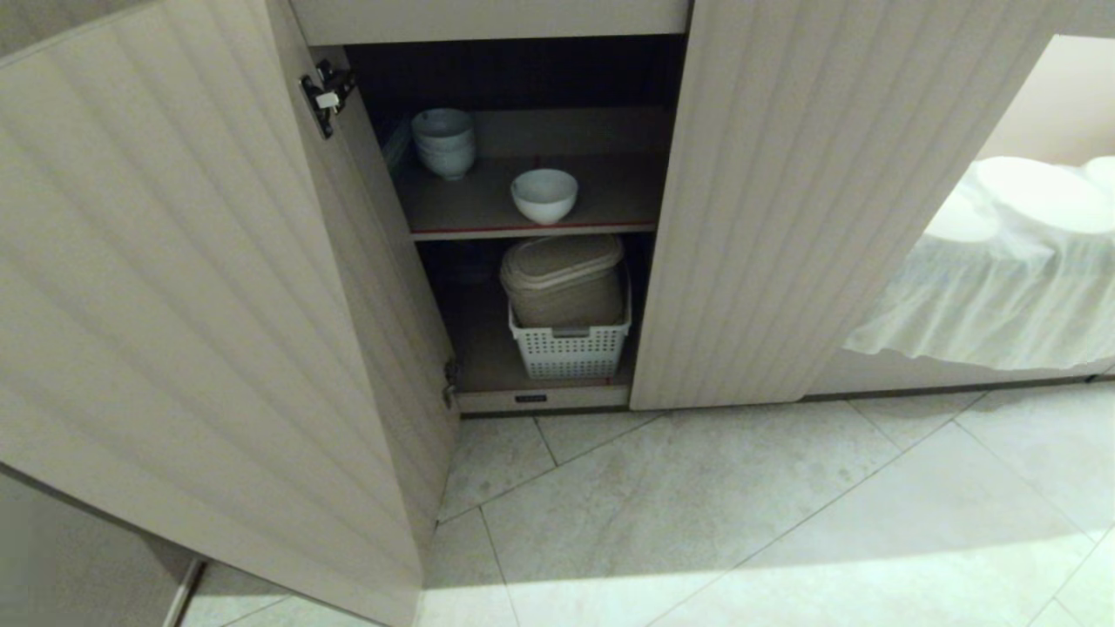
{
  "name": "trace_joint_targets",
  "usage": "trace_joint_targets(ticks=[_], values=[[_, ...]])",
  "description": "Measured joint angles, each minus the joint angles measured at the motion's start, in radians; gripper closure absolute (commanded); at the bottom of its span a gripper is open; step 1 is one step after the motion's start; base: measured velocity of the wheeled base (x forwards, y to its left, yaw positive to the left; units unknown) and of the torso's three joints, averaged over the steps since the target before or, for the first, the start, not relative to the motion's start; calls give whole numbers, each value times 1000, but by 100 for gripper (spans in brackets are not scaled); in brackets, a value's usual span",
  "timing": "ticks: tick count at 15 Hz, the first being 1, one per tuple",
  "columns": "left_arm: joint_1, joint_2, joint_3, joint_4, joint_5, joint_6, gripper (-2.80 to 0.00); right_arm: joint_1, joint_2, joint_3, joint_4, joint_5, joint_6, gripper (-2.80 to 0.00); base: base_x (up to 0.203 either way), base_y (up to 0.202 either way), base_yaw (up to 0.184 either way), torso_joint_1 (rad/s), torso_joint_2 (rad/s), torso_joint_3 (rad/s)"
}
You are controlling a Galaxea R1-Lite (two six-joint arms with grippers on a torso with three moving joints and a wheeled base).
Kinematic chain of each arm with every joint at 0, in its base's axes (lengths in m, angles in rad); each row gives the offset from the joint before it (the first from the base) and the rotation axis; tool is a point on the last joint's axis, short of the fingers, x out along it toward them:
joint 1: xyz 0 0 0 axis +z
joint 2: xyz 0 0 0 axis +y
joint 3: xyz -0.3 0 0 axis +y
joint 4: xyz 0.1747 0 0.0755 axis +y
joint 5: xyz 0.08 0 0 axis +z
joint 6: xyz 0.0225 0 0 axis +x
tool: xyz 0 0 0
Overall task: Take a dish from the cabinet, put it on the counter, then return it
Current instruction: Close the cabinet door
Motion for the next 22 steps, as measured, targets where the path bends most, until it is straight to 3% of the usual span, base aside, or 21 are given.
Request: trace_joint_targets(ticks=[8,11,14,17,19,22], values=[[0,0,-5,-20,5,-18,0,0,0,0,0,0,0,0,0,0,0,0,0,0],[-1,0,-61,-52,15,-31,0,0,0,0,0,0,0,0,0,0,0,0,0,0],[-1,0,-136,-14,120,-29,0,0,0,0,0,0,0,0,0,0,0,0,0,0],[-2,0,-222,116,290,-30,0,0,0,0,0,0,0,0,0,0,0,0,0,0],[-1,2,-236,140,295,-35,0,0,0,0,0,0,0,0,0,0,0,0,0,0],[-1,41,-249,135,250,-62,0,0,0,0,0,0,0,0,0,0,0,0,0,0]])
